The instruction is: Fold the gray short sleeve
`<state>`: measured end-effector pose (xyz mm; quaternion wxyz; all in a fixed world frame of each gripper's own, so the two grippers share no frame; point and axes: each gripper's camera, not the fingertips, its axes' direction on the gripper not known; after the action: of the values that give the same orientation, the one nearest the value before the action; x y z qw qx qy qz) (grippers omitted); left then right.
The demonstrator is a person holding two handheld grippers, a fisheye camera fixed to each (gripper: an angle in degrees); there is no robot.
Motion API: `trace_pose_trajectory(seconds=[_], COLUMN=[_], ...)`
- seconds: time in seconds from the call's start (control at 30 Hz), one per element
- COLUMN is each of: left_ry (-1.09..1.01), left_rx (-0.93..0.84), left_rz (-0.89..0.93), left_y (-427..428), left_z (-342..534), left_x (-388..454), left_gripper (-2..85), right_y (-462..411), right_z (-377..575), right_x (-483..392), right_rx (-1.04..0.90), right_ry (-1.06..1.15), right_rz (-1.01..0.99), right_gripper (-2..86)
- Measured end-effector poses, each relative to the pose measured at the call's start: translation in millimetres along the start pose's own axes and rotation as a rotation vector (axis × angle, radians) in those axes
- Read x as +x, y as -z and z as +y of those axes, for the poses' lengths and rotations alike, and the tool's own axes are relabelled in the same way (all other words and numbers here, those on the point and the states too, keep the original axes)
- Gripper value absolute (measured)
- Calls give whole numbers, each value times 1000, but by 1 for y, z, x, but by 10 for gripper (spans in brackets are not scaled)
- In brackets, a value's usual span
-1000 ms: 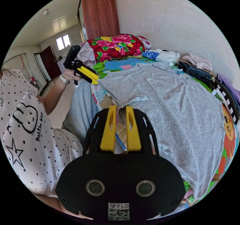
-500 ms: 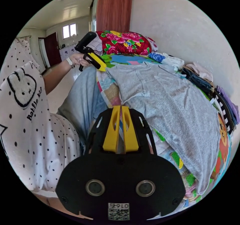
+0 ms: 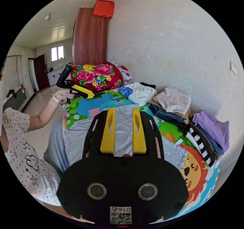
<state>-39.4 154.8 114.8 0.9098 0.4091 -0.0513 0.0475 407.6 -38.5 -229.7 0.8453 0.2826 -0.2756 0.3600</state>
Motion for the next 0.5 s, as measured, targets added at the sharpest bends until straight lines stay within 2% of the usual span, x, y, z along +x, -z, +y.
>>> trace_pose_trajectory(seconds=[0.07, 0.17, 0.3, 0.37, 0.43, 0.5], left_ry=[-17, 50, 177, 218, 244, 280], left_rx=[-8, -35, -107, -127, -92, -41], left_rz=[59, 123, 98, 92, 124, 194], left_y=[-39, -109, -206, -242, -269, -299], left_z=[-34, -75, -105, -107, -98, -82], left_x=[-25, -66, -121, -143, -156, -170], left_gripper=[25, 28, 52, 65, 73, 74], right_y=[-56, -146, -218, -249, -274, -281], right_z=[-34, -62, -53, -40, -31, -29], right_x=[51, 136, 192, 213, 241, 262], right_rx=[-115, -229, -161, -200, -263, -232], right_ry=[-18, -178, -244, -291, -398, -419], right_rz=[-28, -209, -335, -376, -420, -408], right_gripper=[109, 105, 119, 130, 136, 136])
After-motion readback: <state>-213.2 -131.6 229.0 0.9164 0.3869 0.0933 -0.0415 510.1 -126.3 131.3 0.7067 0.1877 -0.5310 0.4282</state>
